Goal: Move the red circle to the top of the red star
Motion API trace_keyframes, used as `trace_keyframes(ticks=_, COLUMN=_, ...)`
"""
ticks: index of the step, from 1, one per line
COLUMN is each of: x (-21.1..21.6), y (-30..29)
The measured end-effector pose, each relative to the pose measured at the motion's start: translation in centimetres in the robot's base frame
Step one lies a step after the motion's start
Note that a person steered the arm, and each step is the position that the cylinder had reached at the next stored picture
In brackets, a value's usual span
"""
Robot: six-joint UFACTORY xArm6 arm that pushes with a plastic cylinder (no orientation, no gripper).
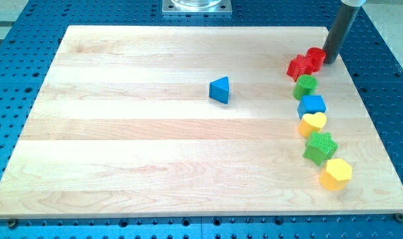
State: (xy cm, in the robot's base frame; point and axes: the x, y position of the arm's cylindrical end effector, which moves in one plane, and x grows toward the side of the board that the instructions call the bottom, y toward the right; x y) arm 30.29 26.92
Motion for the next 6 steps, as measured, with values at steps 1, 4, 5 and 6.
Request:
trace_keyframes(ticks=1, x=3.5, y=3.9)
trace_keyframes(ticks=4, x=0.3, y=-3.9)
trace_keyframes(ticks=5, x=0.5, y=-4.1)
trace_keyframes(ticks=6, x=-2.2, y=-4.0)
